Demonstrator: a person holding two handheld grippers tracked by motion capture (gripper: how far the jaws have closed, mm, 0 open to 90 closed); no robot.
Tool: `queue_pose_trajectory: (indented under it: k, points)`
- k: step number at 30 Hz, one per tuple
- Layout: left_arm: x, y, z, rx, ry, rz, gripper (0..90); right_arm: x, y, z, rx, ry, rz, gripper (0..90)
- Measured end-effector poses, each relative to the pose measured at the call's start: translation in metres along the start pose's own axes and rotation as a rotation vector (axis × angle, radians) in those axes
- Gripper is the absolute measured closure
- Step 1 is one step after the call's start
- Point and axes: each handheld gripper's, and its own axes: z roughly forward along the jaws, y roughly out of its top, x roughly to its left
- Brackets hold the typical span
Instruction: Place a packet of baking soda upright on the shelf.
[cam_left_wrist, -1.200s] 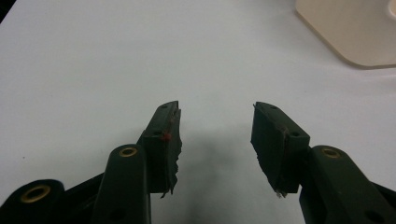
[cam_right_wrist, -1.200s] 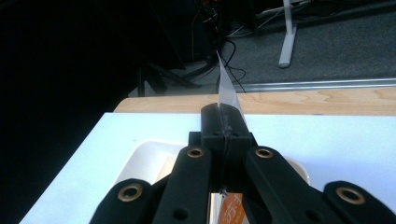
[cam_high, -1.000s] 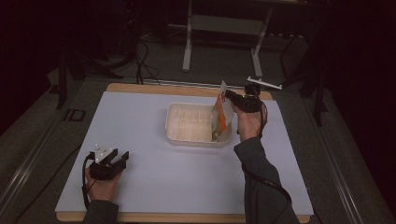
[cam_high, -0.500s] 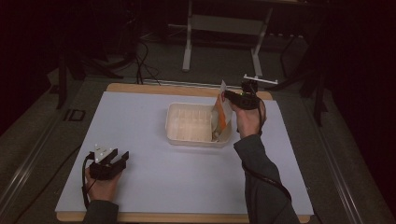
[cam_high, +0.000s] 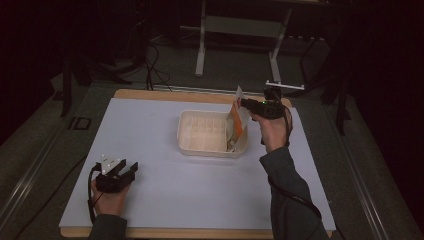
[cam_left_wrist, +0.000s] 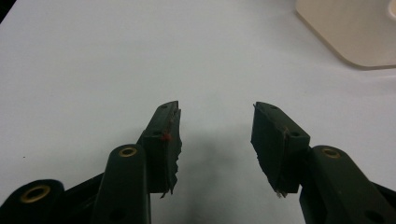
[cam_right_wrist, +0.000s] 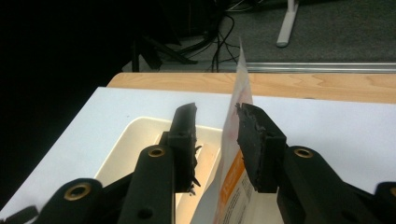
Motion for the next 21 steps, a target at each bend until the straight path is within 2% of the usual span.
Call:
queue_pose_trajectory:
  k: [5, 10, 13, 21]
  points:
    - [0.000, 0.000, 0.000, -0.004, 0.001, -0.002, 51.7, 0.006, 0.004, -0.011, 0.007, 0.001, -0.050, 65.5]
    - [0.000, 0.000, 0.000, -0.005, 0.002, -0.001, 51.7, 0.008, 0.005, -0.023, -0.002, 0.005, -0.076, 65.8]
    - [0.000, 0.000, -0.001, -0.007, 0.006, -0.003, 51.7, 0.008, 0.007, -0.040, -0.052, 0.022, -0.077, 66.2]
    - [0.000, 0.000, -0.001, -0.007, 0.008, -0.003, 51.7, 0.011, 0.007, -0.067, -0.099, 0.038, -0.109, 66.4]
